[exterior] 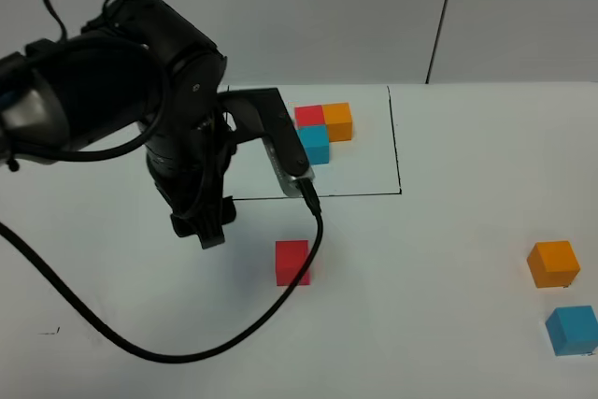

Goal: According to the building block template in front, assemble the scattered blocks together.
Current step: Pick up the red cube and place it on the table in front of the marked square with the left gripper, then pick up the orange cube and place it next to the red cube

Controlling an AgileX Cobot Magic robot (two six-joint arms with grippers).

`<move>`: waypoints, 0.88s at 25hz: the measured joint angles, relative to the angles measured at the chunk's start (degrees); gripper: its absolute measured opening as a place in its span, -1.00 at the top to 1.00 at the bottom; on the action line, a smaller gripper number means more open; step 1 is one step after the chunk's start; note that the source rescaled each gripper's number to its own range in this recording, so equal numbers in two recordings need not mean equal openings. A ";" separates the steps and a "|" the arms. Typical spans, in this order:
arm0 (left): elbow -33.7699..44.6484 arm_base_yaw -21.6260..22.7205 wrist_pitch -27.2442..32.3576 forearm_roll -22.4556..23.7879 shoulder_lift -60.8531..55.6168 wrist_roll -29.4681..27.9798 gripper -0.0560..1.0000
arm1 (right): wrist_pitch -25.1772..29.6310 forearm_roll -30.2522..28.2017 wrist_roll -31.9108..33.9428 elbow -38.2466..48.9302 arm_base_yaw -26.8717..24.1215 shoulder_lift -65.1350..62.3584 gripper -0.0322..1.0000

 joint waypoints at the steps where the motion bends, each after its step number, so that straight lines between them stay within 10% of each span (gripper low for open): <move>1: 0.00 0.00 1.37 1.51 -1.27 -2.48 -0.71 | 0.00 0.00 0.00 0.00 0.00 0.00 -0.48; 22: 0.00 6.06 5.84 1.94 -37.55 -34.10 -0.71 | 0.00 0.00 0.00 0.00 0.00 0.00 -0.48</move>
